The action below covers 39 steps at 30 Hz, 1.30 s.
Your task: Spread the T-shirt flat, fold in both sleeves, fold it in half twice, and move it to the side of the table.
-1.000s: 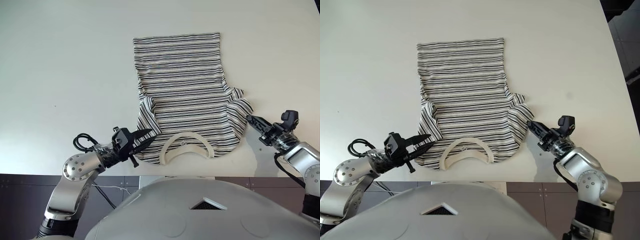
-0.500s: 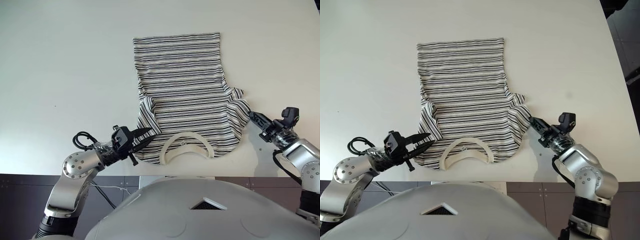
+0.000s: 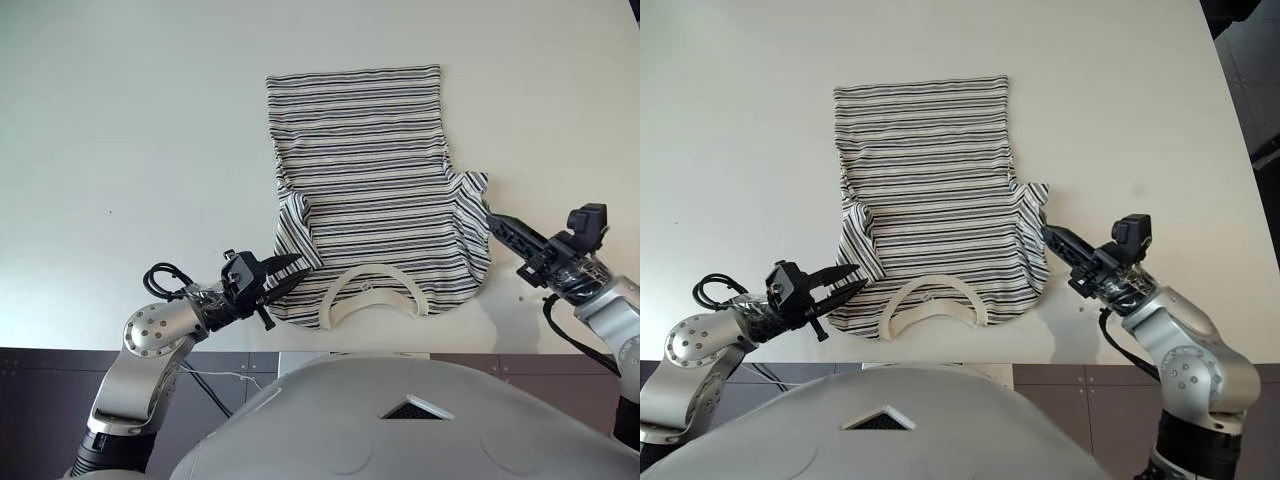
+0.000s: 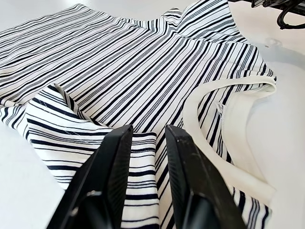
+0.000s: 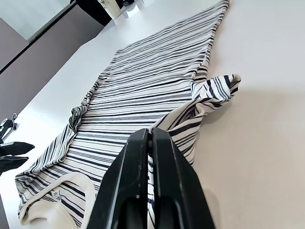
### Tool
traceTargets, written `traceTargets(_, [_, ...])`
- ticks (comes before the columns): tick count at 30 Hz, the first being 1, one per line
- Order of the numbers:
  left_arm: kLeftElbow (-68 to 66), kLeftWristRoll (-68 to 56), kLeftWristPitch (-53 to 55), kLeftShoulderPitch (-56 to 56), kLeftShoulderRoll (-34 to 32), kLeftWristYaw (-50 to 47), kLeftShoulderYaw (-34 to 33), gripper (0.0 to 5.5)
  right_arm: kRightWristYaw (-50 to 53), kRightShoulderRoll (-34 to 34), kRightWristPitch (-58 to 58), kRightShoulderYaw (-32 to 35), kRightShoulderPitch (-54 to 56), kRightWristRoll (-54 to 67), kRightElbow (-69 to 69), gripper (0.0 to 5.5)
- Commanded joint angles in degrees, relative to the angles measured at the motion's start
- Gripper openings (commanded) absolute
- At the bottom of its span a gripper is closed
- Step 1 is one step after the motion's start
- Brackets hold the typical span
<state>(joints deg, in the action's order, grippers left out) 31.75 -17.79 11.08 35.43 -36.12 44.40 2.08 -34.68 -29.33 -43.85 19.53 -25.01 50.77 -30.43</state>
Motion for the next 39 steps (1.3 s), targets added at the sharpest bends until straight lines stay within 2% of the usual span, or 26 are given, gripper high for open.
traceTargets(1, [0.4,-0.1,0.9,-0.4,-0.3,-0.2,0.0,1.27,-0.2,-0.5,0.7,-3.7,0.5,-1.1,-4.1,0.13])
traceTargets(9, [0.4,0.1,1.7,-2.3,-1.7,1.3,0.4,1.27,-0.4,-2.0,4.7,-16.7,-0.3,-13.3,-3.3,0.13])
traceTargets(15, [0.5,0.5,2.1,-3.3,-2.5,1.9,0.5,1.27,0.0,-1.5,7.8,-21.0,0.9,-18.8,-2.3,0.13])
traceTargets(17, [0.5,0.6,2.2,-3.7,-2.4,1.6,0.5,1.27,0.0,-1.5,8.5,-21.6,1.2,-19.9,-2.0,0.13])
traceTargets(20, [0.4,1.5,1.7,-4.4,-2.2,1.2,0.9,1.27,-0.3,-1.6,9.6,-22.1,1.8,-21.5,-1.0,0.61])
traceTargets(22, [0.9,2.0,1.6,-4.8,-2.1,0.9,1.1,1.27,-3.4,-2.8,8.4,-21.5,1.2,-18.5,-2.4,0.61])
traceTargets(24, [1.7,1.0,2.2,-5.7,-2.3,1.6,1.1,1.27,-7.7,-3.8,6.3,-17.9,0.6,-11.0,-4.3,0.61])
traceTargets(26, [2.6,-0.1,2.6,-6.4,-2.7,1.9,-0.2,1.27,-8.6,-5.0,6.4,-13.7,3.9,-8.7,-1.6,0.61])
traceTargets(28, [2.1,1.0,0.7,-6.2,-3.7,2.3,-1.7,1.27,-8.9,-6.9,8.5,-11.6,6.2,-11.4,2.3,0.61])
traceTargets(32, [-0.3,9.5,-8.8,-2.9,-7.9,3.0,-4.5,1.27,-14.0,-12.7,18.5,-7.7,0.2,-20.3,4.3,0.61])
traceTargets(34, [-0.9,11.9,-11.9,-2.3,-8.2,2.6,-4.4,1.27,-16.4,-13.9,22.0,-8.2,-1.7,-23.0,4.8,0.61])
traceTargets(39, [-3.3,14.4,-16.2,-2.8,-7.5,2.7,-2.4,1.27,-18.2,-11.7,32.4,-16.4,-5.5,-32.4,13.0,0.61])
